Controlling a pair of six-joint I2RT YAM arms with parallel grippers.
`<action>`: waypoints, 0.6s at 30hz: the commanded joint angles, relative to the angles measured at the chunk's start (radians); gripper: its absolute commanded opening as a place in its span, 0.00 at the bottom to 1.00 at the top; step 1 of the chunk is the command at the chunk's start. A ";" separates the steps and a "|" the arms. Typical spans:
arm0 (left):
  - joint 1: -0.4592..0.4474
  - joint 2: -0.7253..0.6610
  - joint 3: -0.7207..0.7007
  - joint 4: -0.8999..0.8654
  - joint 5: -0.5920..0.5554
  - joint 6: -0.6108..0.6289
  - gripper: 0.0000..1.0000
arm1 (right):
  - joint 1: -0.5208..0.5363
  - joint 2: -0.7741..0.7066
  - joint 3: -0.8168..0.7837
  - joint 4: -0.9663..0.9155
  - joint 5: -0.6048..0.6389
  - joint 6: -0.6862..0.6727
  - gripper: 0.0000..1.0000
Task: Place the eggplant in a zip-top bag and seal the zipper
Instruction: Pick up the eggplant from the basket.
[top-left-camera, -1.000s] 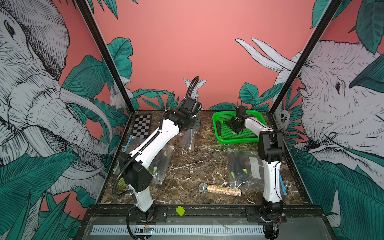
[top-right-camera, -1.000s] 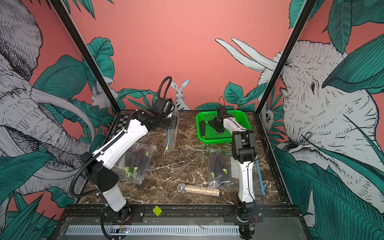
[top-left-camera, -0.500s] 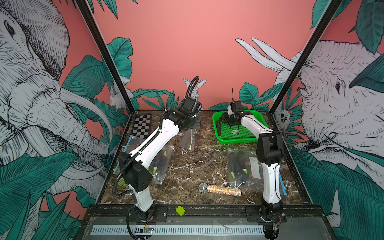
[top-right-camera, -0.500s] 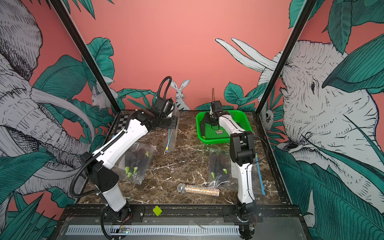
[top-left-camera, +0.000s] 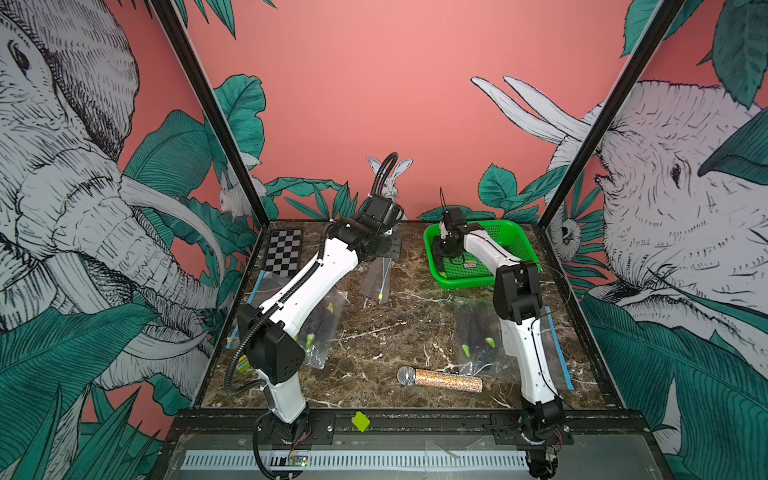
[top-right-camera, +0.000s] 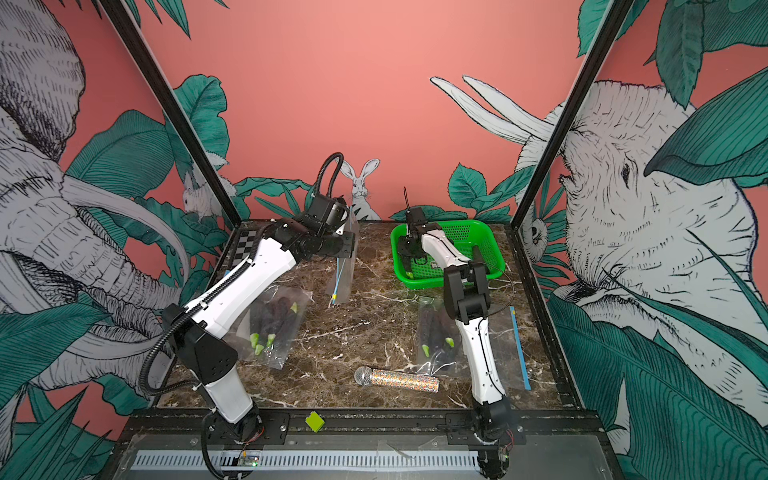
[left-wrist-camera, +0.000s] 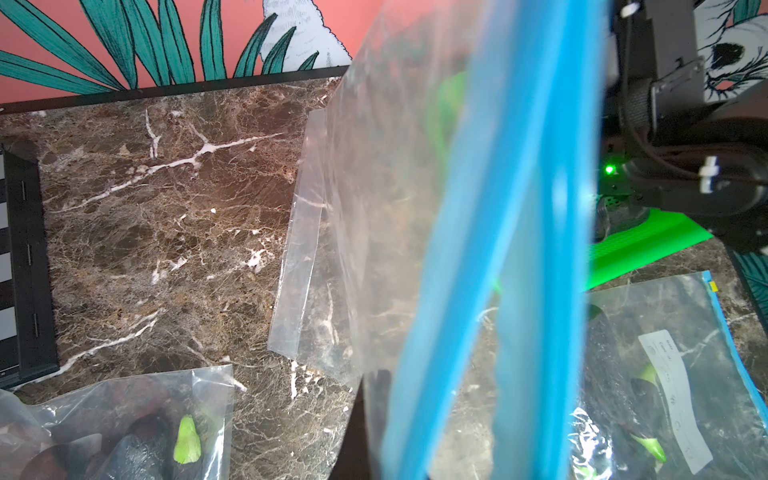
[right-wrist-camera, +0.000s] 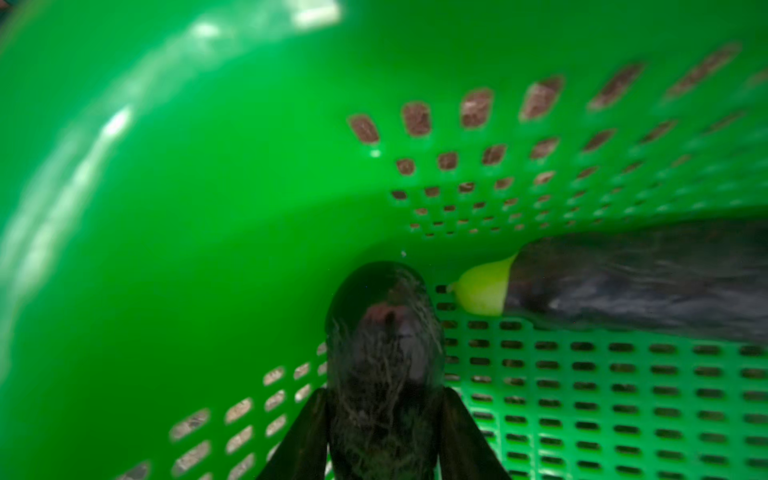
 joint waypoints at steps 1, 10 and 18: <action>0.006 -0.025 0.010 0.000 -0.007 -0.025 0.00 | 0.006 0.039 0.013 -0.057 0.071 -0.036 0.38; 0.006 -0.020 0.062 -0.117 -0.102 -0.105 0.00 | 0.000 0.077 0.003 -0.060 0.066 -0.045 0.41; 0.006 -0.069 0.015 -0.064 -0.072 -0.113 0.00 | -0.011 0.114 0.055 -0.104 0.044 -0.065 0.41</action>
